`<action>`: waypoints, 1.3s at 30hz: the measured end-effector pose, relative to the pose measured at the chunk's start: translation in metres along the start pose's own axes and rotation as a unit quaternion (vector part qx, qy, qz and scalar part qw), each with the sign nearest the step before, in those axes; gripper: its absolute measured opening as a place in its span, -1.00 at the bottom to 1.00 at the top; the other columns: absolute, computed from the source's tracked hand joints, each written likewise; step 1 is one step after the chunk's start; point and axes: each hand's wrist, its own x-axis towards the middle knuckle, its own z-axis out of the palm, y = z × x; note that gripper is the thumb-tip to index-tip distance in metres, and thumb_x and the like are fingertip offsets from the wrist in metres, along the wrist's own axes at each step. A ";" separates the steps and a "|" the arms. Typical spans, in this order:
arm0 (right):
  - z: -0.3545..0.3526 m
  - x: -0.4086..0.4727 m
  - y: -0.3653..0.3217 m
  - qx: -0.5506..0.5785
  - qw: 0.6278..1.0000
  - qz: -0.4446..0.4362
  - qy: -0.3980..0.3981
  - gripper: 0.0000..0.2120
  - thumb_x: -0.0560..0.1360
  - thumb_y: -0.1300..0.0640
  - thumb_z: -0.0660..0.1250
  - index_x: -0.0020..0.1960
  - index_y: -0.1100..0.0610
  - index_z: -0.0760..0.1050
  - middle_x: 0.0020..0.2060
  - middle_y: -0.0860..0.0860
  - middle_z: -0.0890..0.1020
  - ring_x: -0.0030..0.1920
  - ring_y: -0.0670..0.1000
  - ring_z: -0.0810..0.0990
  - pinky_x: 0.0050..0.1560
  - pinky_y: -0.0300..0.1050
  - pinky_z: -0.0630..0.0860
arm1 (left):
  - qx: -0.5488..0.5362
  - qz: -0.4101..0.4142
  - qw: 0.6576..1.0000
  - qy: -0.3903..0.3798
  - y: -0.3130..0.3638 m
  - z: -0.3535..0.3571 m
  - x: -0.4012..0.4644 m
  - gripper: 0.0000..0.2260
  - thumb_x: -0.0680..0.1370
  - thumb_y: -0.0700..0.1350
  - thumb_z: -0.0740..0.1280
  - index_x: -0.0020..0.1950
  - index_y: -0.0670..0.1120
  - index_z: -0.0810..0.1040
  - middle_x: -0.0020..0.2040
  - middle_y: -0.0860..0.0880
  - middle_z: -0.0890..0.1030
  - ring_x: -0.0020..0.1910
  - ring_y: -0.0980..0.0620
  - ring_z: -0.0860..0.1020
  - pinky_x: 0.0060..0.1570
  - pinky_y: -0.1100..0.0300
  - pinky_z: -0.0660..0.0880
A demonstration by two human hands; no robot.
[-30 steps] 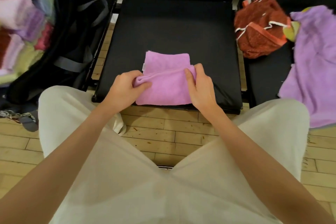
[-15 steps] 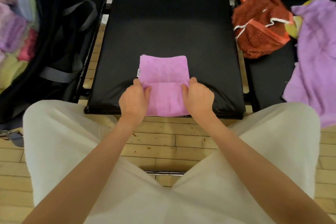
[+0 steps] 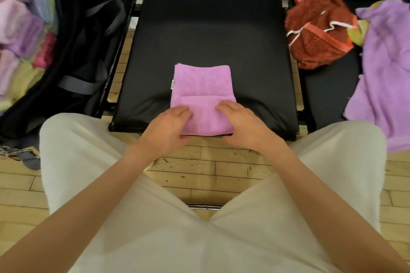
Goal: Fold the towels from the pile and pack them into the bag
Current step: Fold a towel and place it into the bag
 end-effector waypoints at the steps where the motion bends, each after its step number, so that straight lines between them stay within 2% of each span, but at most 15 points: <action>1: 0.002 0.002 -0.001 -0.023 1.000 -0.001 0.003 -0.31 0.37 0.13 0.41 0.44 0.10 0.25 0.42 0.02 0.30 0.37 0.05 0.31 0.30 -0.03 0.32 | 0.026 0.002 1.000 -0.010 0.001 0.003 -0.001 -0.46 0.41 -0.10 0.48 0.35 -0.19 0.45 0.37 -0.15 0.46 0.34 -0.13 0.44 0.30 0.03 0.38; 5: 0.001 0.013 -0.006 -0.092 0.995 0.015 0.017 -0.32 0.34 0.16 0.40 0.42 0.05 0.26 0.29 0.01 0.35 0.26 0.07 0.31 0.20 -0.05 0.31 | 0.101 0.042 0.994 0.014 0.005 0.009 0.002 -0.55 0.16 -0.34 0.48 0.04 -0.27 0.58 0.06 -0.26 0.63 0.01 -0.24 0.63 -0.01 -0.03 0.58; 7: -0.001 0.016 -0.006 -0.090 0.996 0.019 0.019 -0.40 0.36 0.13 0.37 0.38 0.04 0.33 0.22 0.01 0.39 0.18 0.07 0.36 0.17 -0.05 0.32 | 0.091 0.038 0.995 0.020 0.006 0.002 0.004 -0.69 0.20 -0.33 0.41 -0.07 -0.24 0.56 -0.12 -0.19 0.64 -0.21 -0.21 0.62 -0.24 -0.01 0.61; 9: -0.006 0.017 -0.005 -0.071 0.996 0.010 0.050 -0.61 0.39 0.09 0.30 0.22 0.04 0.50 0.08 0.01 0.50 0.04 0.06 0.44 0.13 -0.04 0.36 | 0.058 0.013 0.998 0.038 0.003 -0.005 0.006 -0.83 0.31 -0.23 0.30 -0.12 -0.21 0.52 -0.30 -0.12 0.59 -0.38 -0.16 0.54 -0.39 0.01 0.54; 11: -0.011 0.015 -0.003 -0.047 0.996 0.000 0.079 -0.76 0.38 0.05 0.18 -0.12 0.09 0.58 -0.19 0.00 0.57 -0.20 0.03 0.46 0.04 0.00 0.43 | 0.028 0.001 0.998 0.057 -0.003 -0.011 0.009 -0.83 0.37 -0.13 0.22 -0.15 -0.18 0.51 -0.41 -0.06 0.52 -0.45 -0.12 0.48 -0.42 0.06 0.49; 13: -0.012 0.012 0.001 -0.005 0.997 -0.006 0.080 -0.72 0.33 0.03 0.09 -0.32 0.16 0.50 -0.38 0.01 0.55 -0.34 0.04 0.45 -0.11 0.02 0.48 | -0.010 0.009 0.998 0.065 -0.003 -0.021 0.011 -0.88 0.38 -0.10 0.23 -0.22 -0.15 0.47 -0.47 0.03 0.42 -0.50 -0.05 0.39 -0.42 0.15 0.38; 17: -0.023 -0.001 0.008 0.138 0.989 0.024 0.049 -0.80 0.38 0.10 0.20 -0.37 0.16 0.44 -0.46 0.03 0.51 -0.41 0.04 0.44 -0.34 -0.03 0.50 | -0.102 -0.015 0.995 -0.001 0.001 -0.046 0.010 -0.90 0.43 -0.19 0.36 -0.27 -0.16 0.48 -0.48 0.01 0.44 -0.51 0.10 0.34 -0.42 0.28 0.31; 21: -0.036 -0.010 0.007 0.247 0.967 0.019 0.063 -0.86 0.37 0.20 0.26 -0.34 0.24 0.43 -0.44 0.15 0.46 -0.41 -0.05 0.38 -0.39 -0.14 0.37 | -0.230 -0.047 0.970 -0.056 0.001 -0.062 0.005 -0.89 0.44 -0.20 0.34 -0.22 -0.25 0.55 -0.46 -0.05 0.41 -0.47 0.14 0.32 -0.42 0.32 0.28; 24: -0.035 -0.006 0.005 0.317 0.943 0.051 0.089 -0.88 0.44 0.22 0.29 -0.26 0.23 0.44 -0.39 0.10 0.47 -0.36 -0.03 0.45 -0.35 -0.19 0.39 | -0.328 -0.092 0.937 -0.071 -0.001 -0.065 0.008 -0.91 0.48 -0.24 0.32 -0.18 -0.15 0.60 -0.29 -0.06 0.58 -0.31 0.14 0.52 -0.28 0.27 0.43; 26: -0.031 0.003 0.005 0.343 0.929 0.089 0.107 -0.83 0.49 0.15 0.30 -0.19 0.26 0.45 -0.33 0.07 0.49 -0.31 -0.04 0.46 -0.32 -0.20 0.37 | -0.388 -0.158 0.906 -0.060 -0.003 -0.061 0.014 -0.90 0.52 -0.22 0.30 -0.07 -0.16 0.61 -0.15 -0.09 0.61 -0.17 0.07 0.57 -0.21 0.23 0.48; 28: -0.025 0.015 0.006 0.376 0.908 0.140 0.120 -0.76 0.52 0.09 0.28 -0.14 0.29 0.44 -0.28 0.07 0.49 -0.27 -0.03 0.46 -0.29 -0.19 0.37 | -0.469 -0.240 0.850 -0.019 -0.007 -0.051 0.020 -0.83 0.53 -0.16 0.30 0.07 -0.18 0.59 -0.05 -0.10 0.60 -0.08 0.00 0.58 -0.19 0.17 0.51; 31: -0.013 0.028 0.009 0.417 0.874 0.217 0.123 -0.78 0.56 0.03 0.24 -0.15 0.18 0.41 -0.23 0.02 0.49 -0.19 -0.01 0.50 -0.28 -0.22 0.38 | -0.582 -0.347 0.734 0.049 -0.011 -0.035 0.026 -0.66 0.52 -0.03 0.35 0.23 -0.16 0.50 0.05 -0.10 0.61 0.02 -0.07 0.60 -0.06 0.08 0.57; 32: -0.009 0.031 0.011 0.412 0.873 0.230 0.121 -0.77 0.56 0.00 0.23 -0.08 0.18 0.43 -0.18 0.03 0.52 -0.14 0.01 0.53 -0.24 -0.21 0.42 | -0.597 -0.363 0.713 0.057 -0.012 -0.030 0.028 -0.60 0.51 0.02 0.37 0.27 -0.14 0.48 0.09 -0.10 0.61 0.05 -0.07 0.60 0.00 0.05 0.57; 34: -0.004 0.033 0.012 0.391 0.879 0.239 0.129 -0.69 0.56 -0.03 0.24 0.09 0.22 0.45 -0.04 0.06 0.56 -0.02 0.03 0.57 -0.12 -0.16 0.50 | -0.586 -0.362 0.722 0.063 -0.010 -0.022 0.028 -0.52 0.47 0.09 0.41 0.29 -0.12 0.45 0.12 -0.06 0.59 0.08 -0.04 0.58 0.05 0.05 0.55; 39: 0.004 0.030 0.010 0.312 0.903 0.248 0.161 -0.58 0.49 -0.01 0.36 0.23 0.21 0.41 0.01 0.01 0.53 -0.02 -0.01 0.52 -0.08 -0.18 0.45 | -0.409 -0.327 0.842 0.131 -0.003 -0.009 0.031 -0.55 0.47 -0.05 0.45 0.30 -0.14 0.40 0.09 -0.01 0.50 0.05 0.05 0.49 0.00 0.14 0.50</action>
